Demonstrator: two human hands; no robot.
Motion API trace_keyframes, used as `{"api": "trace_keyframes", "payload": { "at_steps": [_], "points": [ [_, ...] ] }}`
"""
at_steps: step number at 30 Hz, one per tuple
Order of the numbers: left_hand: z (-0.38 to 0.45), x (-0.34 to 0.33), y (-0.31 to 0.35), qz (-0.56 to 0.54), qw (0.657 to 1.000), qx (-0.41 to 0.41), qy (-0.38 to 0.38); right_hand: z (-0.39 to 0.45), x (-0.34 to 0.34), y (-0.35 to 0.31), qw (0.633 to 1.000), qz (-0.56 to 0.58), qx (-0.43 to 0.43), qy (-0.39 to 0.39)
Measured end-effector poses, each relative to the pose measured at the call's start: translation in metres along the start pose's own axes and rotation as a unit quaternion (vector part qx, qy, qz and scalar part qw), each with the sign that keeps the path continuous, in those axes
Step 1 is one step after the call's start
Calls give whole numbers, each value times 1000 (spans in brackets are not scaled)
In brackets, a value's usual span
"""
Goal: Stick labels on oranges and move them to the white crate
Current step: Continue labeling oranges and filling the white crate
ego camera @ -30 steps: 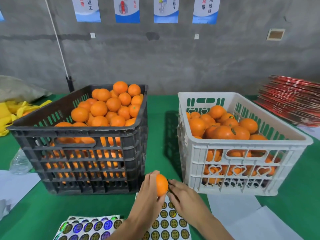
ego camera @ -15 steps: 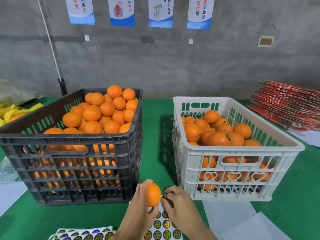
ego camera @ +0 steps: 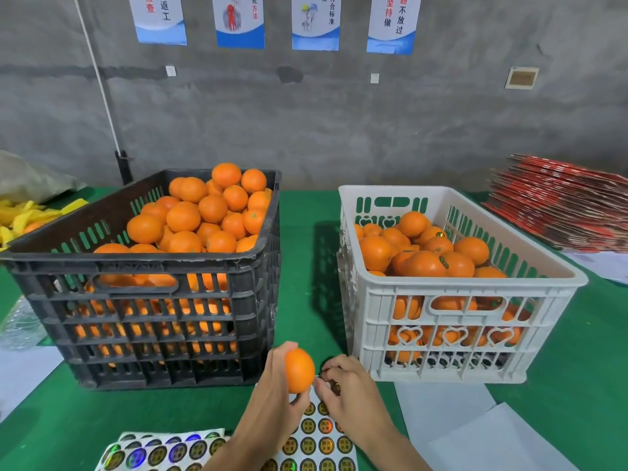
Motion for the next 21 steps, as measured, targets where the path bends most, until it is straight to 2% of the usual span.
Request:
{"api": "trace_keyframes", "payload": {
  "at_steps": [3, 12, 15, 18, 21],
  "points": [
    [1, 0, 0, -2, 1000, -4, 4, 2, -1, -3, 998, 31, -52, 11],
    [-1, -1, -1, -2, 999, 38, 4, 4, 9, -14, 989, 56, -123, 51],
    [2, 0, 0, -24, 998, 60, 4, 2, 26, -18, 988, 38, -95, 119],
    [12, 7, 15, -67, 995, 74, 4, -1, 48, -38, 985, -9, -4, 175],
    [29, 25, 46, -117, 990, 61, 43, 0, 74, -61, 977, -45, 28, 207]
  ]
}}
Point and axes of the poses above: each hand's wrist, its own z-axis towards the middle knuckle, its own x-axis out of the back of the hand, y = z × x, the point moved 2 cm from there along z, towards the middle knuckle, and after that the axes turned 12 degrees about -z, right-handed, at the moved point
